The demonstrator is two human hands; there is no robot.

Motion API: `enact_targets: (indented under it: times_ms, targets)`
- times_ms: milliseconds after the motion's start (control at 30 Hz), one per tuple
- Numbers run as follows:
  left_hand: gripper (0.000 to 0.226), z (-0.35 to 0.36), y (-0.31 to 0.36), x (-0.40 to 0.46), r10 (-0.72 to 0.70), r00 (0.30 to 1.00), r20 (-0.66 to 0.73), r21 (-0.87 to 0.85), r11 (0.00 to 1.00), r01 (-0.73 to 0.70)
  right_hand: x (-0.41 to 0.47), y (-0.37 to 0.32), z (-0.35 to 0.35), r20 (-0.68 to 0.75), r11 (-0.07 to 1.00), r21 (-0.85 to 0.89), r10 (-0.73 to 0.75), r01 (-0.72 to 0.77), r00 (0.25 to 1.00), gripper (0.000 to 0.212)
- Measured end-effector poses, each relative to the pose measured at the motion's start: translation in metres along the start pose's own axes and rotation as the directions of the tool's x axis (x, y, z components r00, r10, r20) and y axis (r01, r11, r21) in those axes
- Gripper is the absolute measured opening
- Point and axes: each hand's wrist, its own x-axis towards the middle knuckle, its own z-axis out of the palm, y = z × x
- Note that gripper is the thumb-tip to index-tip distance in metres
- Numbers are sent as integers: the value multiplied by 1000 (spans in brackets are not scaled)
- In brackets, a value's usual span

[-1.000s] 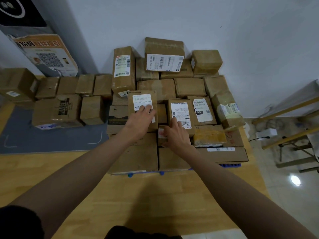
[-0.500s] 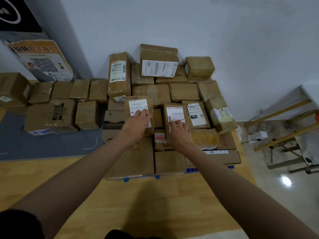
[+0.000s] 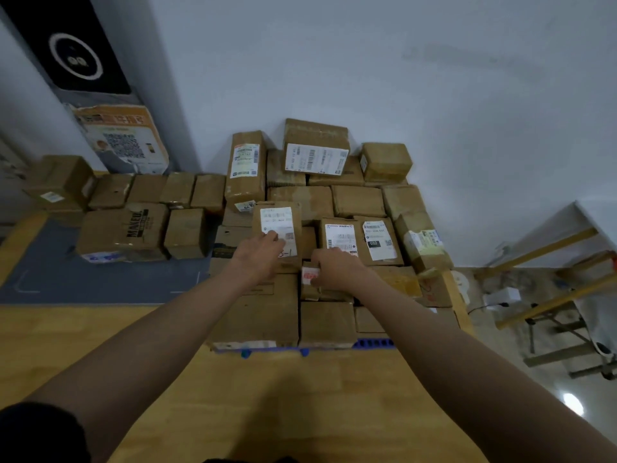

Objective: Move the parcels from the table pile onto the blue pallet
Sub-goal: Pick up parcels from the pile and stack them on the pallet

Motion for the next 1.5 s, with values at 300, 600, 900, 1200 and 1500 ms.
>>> enact_targets:
  times_ms: [300, 600, 900, 1200, 1500]
  targets:
    - [40, -10, -63, -103, -203, 913, 355, 10, 977, 213, -12, -74, -8, 153, 935, -212, -255, 283, 955, 39]
    - [49, 11, -113, -173, -378, 830, 410, -80, 892, 446, -10, -139, 12, 190, 885, -235, -363, 401, 912, 45]
    - [49, 41, -166, -165, -378, 840, 389, -156, 872, 465, 36, -186, 35, 93, 926, -48, -368, 374, 925, 54]
    - [57, 70, -233, -97, -254, 908, 332, -288, 890, 354, 107, -229, 47, 38, 975, 85, -208, 204, 977, 46]
    - [61, 89, -256, -23, -216, 943, 253, -455, 834, 313, 182, -247, 76, 88, 957, 292, -29, 2, 996, 54]
